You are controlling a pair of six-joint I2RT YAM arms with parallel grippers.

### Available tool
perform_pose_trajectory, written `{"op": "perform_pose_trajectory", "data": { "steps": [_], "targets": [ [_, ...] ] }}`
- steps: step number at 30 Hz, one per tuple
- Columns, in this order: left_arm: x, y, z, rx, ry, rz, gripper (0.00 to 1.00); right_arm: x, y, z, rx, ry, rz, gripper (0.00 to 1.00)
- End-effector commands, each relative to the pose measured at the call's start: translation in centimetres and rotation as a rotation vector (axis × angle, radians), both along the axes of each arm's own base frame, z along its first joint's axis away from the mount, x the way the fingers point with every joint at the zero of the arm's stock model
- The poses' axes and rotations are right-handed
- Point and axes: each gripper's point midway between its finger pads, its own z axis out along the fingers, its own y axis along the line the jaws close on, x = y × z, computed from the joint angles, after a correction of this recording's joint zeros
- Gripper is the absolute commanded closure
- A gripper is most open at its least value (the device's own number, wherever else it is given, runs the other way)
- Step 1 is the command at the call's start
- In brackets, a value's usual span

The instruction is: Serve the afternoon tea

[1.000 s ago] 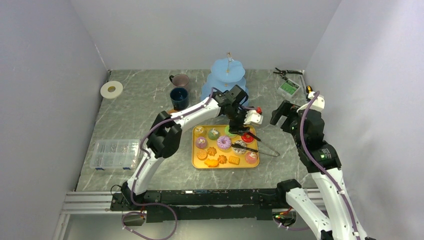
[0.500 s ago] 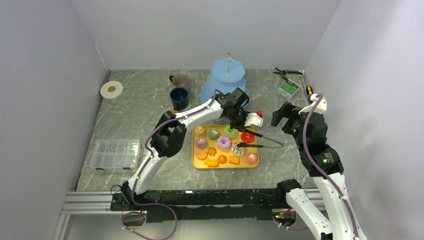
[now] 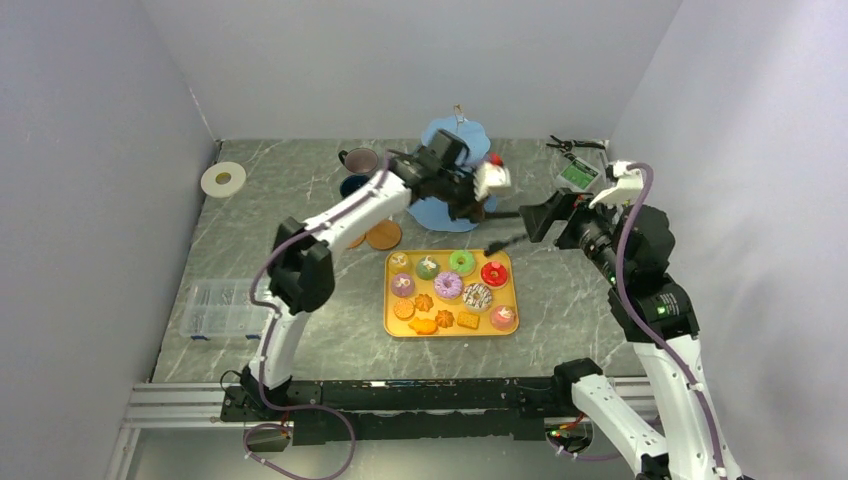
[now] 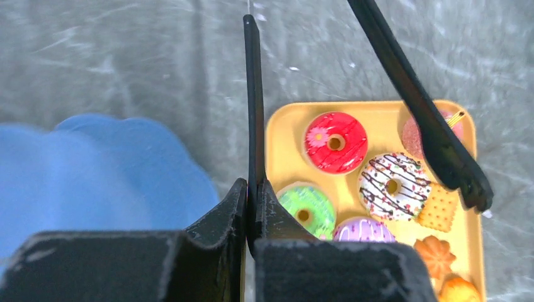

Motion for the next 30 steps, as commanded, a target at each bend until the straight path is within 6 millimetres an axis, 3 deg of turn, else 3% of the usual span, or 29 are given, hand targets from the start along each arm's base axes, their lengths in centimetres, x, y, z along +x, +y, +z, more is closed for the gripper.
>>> {"op": "perform_pose_trajectory", "data": {
  "steps": [1,6,10,13,20,24,30],
  "targets": [
    [1.6,5.0,13.2,-0.278,0.087,0.138,0.97,-2.8,6.4,7.7,0.084,-0.241,0.419,0.0],
    [0.7,11.6,18.7,-0.41,0.249,0.233,0.97,-5.2,10.9,9.0,0.174,-0.283,0.764,0.0],
    [-1.5,15.7,22.4,-0.497,0.303,0.265,0.97,-6.0,12.7,9.7,0.23,-0.312,0.943,0.0],
    [-3.5,17.5,24.5,-0.554,0.317,0.254,0.97,-5.4,13.3,10.1,0.261,-0.328,0.987,0.0],
    [-8.3,18.2,26.7,-0.622,0.293,0.106,0.97,-4.8,14.0,12.3,0.381,-0.433,1.048,0.0],
    [-9.0,18.3,26.8,-0.627,0.257,0.061,0.97,-5.5,14.6,13.5,0.424,-0.521,1.075,0.0],
    [-9.9,18.0,27.3,-0.649,0.189,-0.018,0.97,-5.3,15.2,14.3,0.446,-0.629,0.967,0.0]
  ]
}}
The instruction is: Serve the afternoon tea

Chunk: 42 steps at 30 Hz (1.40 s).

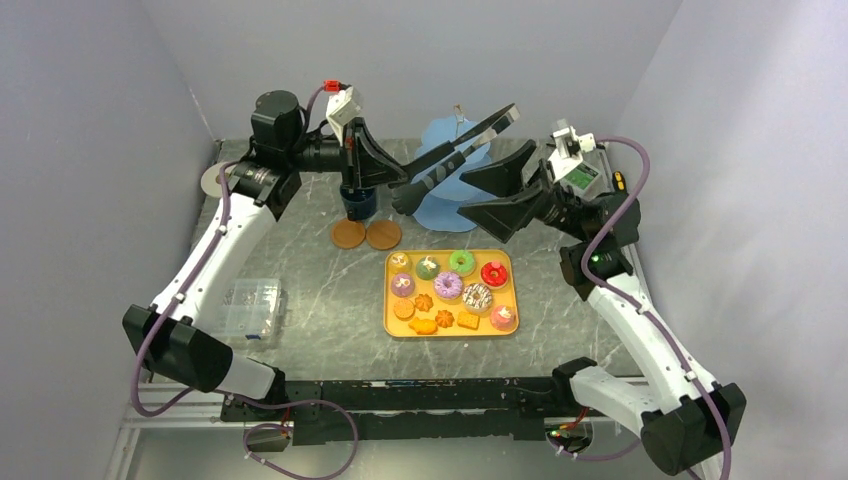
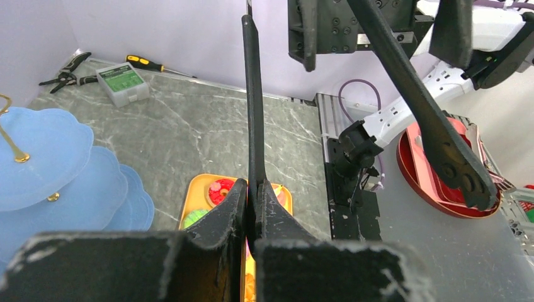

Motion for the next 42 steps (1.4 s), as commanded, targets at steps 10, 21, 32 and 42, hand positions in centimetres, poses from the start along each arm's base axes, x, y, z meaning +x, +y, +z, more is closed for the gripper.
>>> {"op": "perform_pose_trajectory", "data": {
  "steps": [10,21,32,42],
  "targets": [
    [-4.2,-0.4,3.5,-0.053,-0.259,-0.154,0.97,-0.5,-0.9,3.8,0.164,-0.177,-0.124,0.0],
    [-5.3,-0.6,3.8,-0.052,-0.315,-0.188,0.97,-1.2,-0.1,4.7,0.112,-0.21,-0.051,0.0],
    [-5.7,-0.6,4.1,-0.063,-0.31,-0.195,0.97,-0.8,0.4,5.1,0.169,-0.184,0.013,0.0],
    [-4.9,-0.8,4.1,-0.062,-0.326,-0.161,0.97,-0.9,1.8,4.8,0.172,-0.174,0.068,0.0]
  ]
}}
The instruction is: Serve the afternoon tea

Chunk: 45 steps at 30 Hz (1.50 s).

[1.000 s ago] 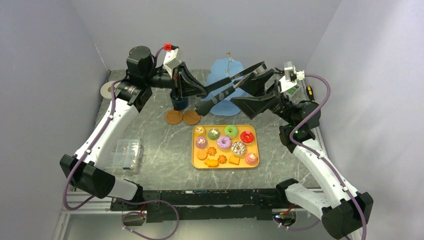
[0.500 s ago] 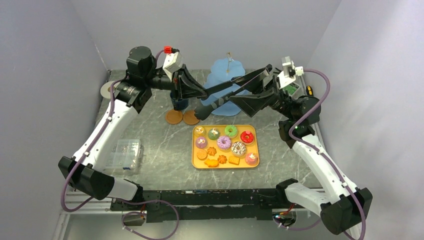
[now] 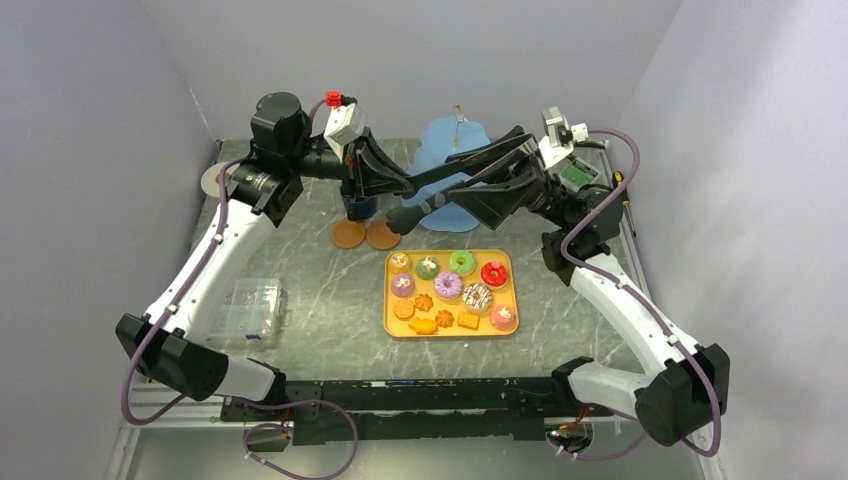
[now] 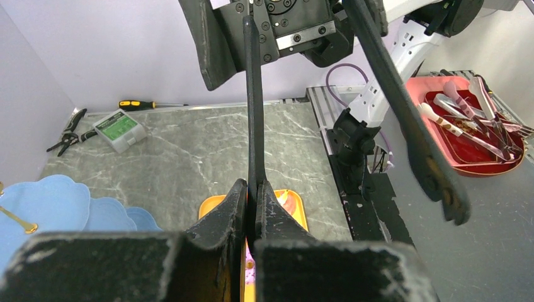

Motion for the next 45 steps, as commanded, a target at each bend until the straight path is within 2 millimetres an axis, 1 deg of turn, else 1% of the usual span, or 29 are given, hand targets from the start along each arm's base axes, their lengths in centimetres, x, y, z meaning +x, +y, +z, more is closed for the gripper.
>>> {"op": "perform_pose_trajectory", "data": {
  "steps": [1,6,10,15,18,21,23,26,28,38,41,45],
  "targets": [
    [-1.3,0.3,2.6,-0.043,-0.102,-0.009,0.97,-1.6,-0.2,2.4,0.033,-0.105,0.017,0.0],
    [-1.2,0.3,2.4,-0.038,-0.118,-0.005,0.97,-1.9,-0.2,2.6,0.01,-0.124,0.004,0.01],
    [-1.3,0.5,2.0,-0.025,-0.138,-0.01,0.97,-2.4,-0.2,2.8,-0.012,-0.138,0.022,0.07],
    [-1.3,0.6,1.9,-0.014,-0.169,-0.012,0.97,-3.5,0.2,2.8,-0.024,-0.148,0.116,0.14],
    [-1.3,0.5,1.9,-0.014,-0.171,-0.008,0.97,-3.7,0.4,2.7,-0.031,-0.142,0.156,0.19],
    [-1.4,0.5,2.2,-0.02,-0.172,-0.011,0.97,-3.8,0.4,2.4,-0.035,-0.144,0.176,0.2],
    [-1.5,0.6,2.3,-0.024,-0.173,-0.015,0.97,-3.9,0.5,2.2,-0.035,-0.141,0.183,0.18],
    [-1.6,0.6,2.6,-0.032,-0.175,-0.02,0.97,-4.1,0.4,1.9,-0.018,-0.138,0.195,0.04],
    [-1.7,0.6,2.8,-0.036,-0.178,-0.019,0.97,-4.0,0.3,1.8,-0.01,-0.134,0.189,0.01],
    [-2.3,0.9,3.3,-0.049,-0.207,-0.008,0.97,-2.8,0.3,1.3,0.026,-0.101,0.137,0.0],
    [-2.5,1.0,3.2,-0.045,-0.212,-0.015,0.97,-2.6,0.3,1.3,0.034,-0.091,0.141,0.0],
    [-2.6,1.0,2.8,-0.032,-0.224,-0.024,0.97,-2.5,0.6,2.0,0.026,-0.1,0.171,0.02]
  ]
}}
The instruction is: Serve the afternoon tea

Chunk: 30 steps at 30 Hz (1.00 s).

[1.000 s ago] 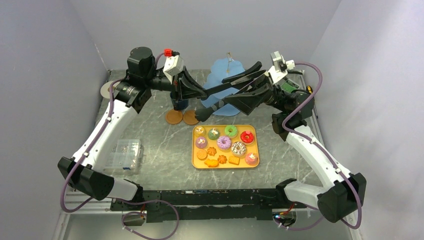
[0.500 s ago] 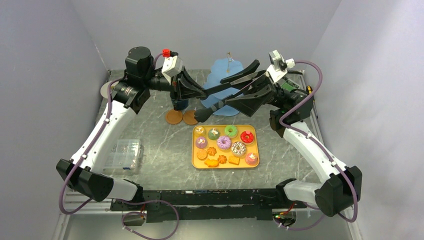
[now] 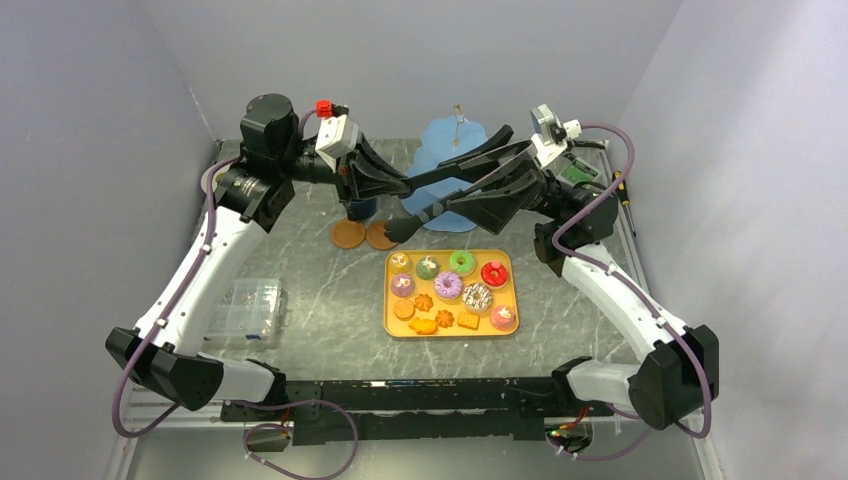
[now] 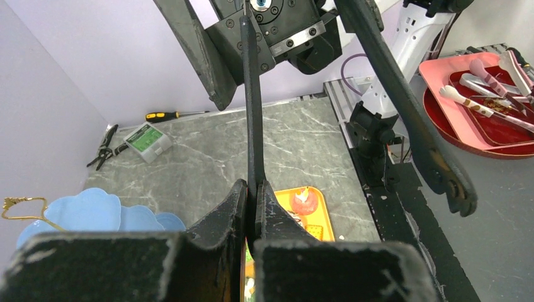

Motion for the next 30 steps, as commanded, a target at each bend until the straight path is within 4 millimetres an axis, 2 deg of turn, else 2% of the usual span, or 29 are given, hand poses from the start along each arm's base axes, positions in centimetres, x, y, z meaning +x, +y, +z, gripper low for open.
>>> {"op": "perform_pose_trajectory", "data": {
  "steps": [1,4,8,17,20,24,27,30],
  "targets": [
    [-1.6,0.4,1.5,-0.015,-0.089,-0.034,0.97,-0.8,-0.1,2.1,0.032,-0.063,0.027,0.03],
    [-1.7,0.5,1.3,-0.007,-0.098,-0.033,0.97,-1.1,-0.1,2.6,0.02,-0.082,0.029,0.06],
    [-1.5,0.5,1.2,-0.006,-0.096,-0.028,0.97,-1.3,0.0,2.2,-0.005,-0.085,0.021,0.09],
    [-1.2,0.4,1.3,-0.006,-0.088,-0.022,0.97,-1.3,0.0,1.5,-0.06,-0.09,-0.01,0.32],
    [-1.1,0.3,1.3,-0.007,-0.08,-0.021,0.97,-1.4,0.0,1.6,-0.067,-0.094,-0.008,0.36],
    [-1.5,0.4,1.3,0.003,-0.065,-0.04,0.97,-1.6,-0.1,1.8,-0.067,-0.109,-0.008,0.36],
    [-1.8,0.4,1.2,0.008,-0.056,-0.052,0.97,-2.1,-0.2,2.1,-0.063,-0.134,0.01,0.3],
    [-2.0,0.4,1.2,0.01,-0.05,-0.06,0.97,-2.2,-0.1,2.2,-0.068,-0.136,0.018,0.28]
  ]
}}
